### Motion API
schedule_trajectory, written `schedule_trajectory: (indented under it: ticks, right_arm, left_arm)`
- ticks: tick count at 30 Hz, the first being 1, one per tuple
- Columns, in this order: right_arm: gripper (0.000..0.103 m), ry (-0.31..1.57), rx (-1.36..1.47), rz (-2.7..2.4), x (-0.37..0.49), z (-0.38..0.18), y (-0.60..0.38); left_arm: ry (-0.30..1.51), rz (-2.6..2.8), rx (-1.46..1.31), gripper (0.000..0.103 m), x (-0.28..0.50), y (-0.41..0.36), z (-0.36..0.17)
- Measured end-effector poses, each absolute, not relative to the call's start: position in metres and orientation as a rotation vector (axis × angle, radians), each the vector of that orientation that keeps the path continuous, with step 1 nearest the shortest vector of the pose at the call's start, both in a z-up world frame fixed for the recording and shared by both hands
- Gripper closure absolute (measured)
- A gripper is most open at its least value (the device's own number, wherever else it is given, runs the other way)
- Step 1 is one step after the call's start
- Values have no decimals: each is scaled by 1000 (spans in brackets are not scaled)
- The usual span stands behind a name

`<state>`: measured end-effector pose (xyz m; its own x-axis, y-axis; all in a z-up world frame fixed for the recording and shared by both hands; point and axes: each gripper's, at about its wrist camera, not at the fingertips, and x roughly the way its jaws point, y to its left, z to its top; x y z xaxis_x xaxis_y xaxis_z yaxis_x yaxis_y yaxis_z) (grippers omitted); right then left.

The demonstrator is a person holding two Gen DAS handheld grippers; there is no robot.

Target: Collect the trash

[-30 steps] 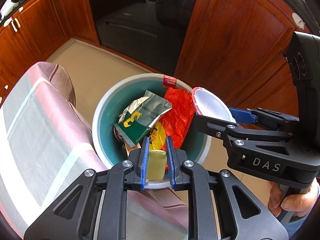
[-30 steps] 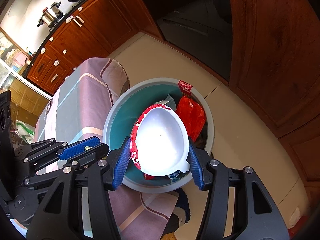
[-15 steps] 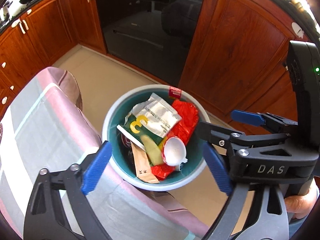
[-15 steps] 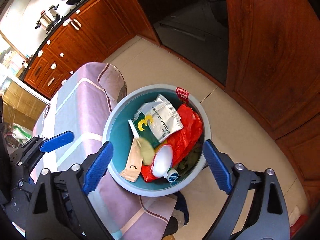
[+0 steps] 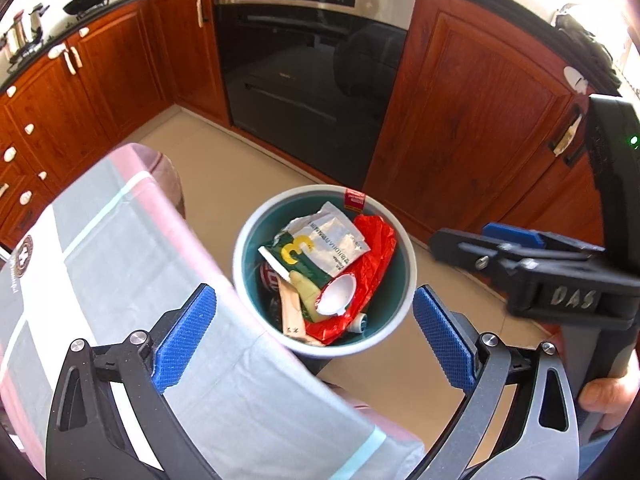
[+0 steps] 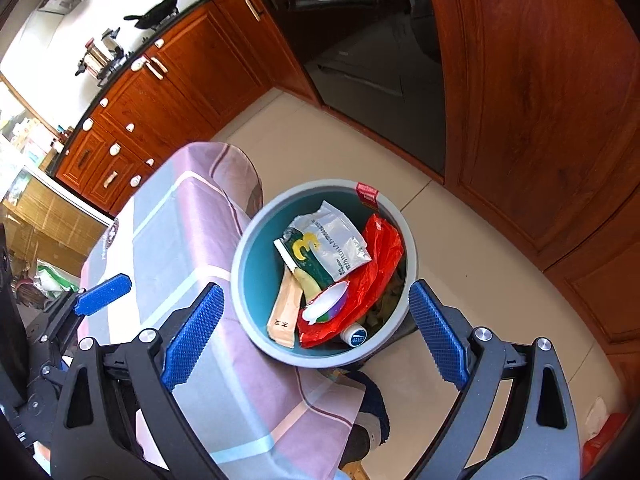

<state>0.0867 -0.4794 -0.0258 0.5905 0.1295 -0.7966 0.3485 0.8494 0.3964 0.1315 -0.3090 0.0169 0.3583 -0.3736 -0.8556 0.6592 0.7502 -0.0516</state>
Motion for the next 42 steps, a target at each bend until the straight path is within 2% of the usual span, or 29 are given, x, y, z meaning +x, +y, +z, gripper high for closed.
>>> schedule_trajectory:
  ticks: [3,16,24,33,42]
  right_arm:
    - [7,913,546,-133,73,-10,-474]
    - [7,848,396,-187,6,38,-443]
    - [7,901,386,-206,-15,30,-433]
    - [7,945,248,-199,-24,17,-399]
    - [7,1018,169,-210,-22,-10,-380]
  left_arm:
    - [967,-651,338,4,118,-298,27]
    - [895,-561,296,4,65,-242,67]
    - [915,-498,266,4,46,-214,67]
    - [939,-450,262,4,36,-196,57]
    - [981,-442,259,4,37,-196,31]
